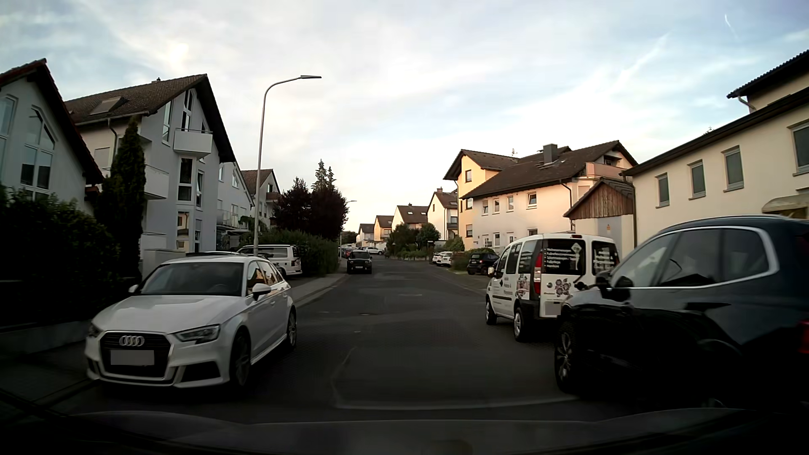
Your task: Follow the waypoints while adhering to traffic rules and regulations
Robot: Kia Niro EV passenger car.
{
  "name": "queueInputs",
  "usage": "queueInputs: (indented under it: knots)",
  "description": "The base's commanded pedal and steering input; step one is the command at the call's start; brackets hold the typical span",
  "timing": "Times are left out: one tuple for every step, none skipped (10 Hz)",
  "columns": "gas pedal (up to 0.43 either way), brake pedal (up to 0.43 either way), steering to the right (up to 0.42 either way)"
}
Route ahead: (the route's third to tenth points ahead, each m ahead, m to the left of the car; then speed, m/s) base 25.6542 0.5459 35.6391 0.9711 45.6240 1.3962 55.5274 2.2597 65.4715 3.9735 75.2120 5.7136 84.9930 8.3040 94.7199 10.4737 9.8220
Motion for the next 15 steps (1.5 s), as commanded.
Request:
queueInputs:
  knots:
    - [0.157, 0.0, 0.0]
    - [0.157, 0.0, 0.0]
    - [0.157, 0.0, 0.0]
    - [0.157, 0.0, 0.0]
    - [0.157, 0.0, 0.0]
    - [0.157, 0.0, 0.0]
    - [0.157, 0.0, 0.002]
    - [0.157, 0.0, 0.002]
    - [0.157, 0.0, 0.004]
    - [0.157, 0.0, 0.008]
    - [0.157, 0.0, 0.008]
    - [0.157, 0.0, 0.008]
    - [0.13, 0.0, 0.008]
    - [0.13, 0.0, 0.006]
    - [0.11, 0.0, 0.003]
